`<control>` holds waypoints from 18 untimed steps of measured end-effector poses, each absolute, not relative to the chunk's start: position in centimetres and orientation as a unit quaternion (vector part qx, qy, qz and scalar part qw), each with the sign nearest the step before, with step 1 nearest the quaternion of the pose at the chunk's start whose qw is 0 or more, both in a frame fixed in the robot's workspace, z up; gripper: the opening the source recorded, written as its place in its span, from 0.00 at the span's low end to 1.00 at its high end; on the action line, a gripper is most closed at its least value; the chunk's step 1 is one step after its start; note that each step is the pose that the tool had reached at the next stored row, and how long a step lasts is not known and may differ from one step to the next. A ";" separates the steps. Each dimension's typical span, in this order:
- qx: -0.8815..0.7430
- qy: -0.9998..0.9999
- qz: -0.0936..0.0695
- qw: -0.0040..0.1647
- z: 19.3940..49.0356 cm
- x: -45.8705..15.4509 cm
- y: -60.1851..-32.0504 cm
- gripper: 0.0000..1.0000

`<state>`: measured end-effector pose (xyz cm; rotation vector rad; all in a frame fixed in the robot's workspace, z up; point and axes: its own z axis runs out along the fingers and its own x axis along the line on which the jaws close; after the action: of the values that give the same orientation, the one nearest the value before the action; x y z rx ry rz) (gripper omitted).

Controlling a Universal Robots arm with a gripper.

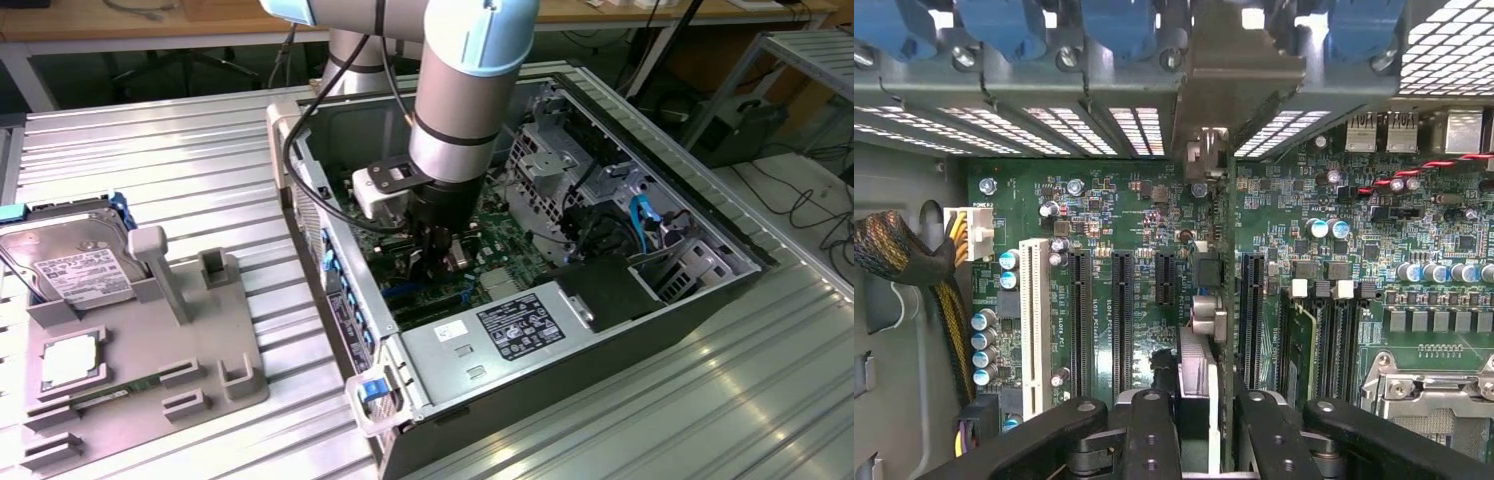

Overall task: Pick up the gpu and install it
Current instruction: 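Insert the gpu into the slot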

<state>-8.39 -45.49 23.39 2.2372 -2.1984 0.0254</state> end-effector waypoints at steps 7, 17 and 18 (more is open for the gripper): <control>0.713 -0.701 0.008 0.002 23.3 -8.4 -45.5 0.28; 0.713 -0.701 0.008 0.002 22.4 -8.4 -45.5 0.28; 0.713 -0.701 0.007 0.001 22.2 -8.4 -45.4 0.28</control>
<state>-8.38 -45.45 22.22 2.2397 -2.2012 0.0221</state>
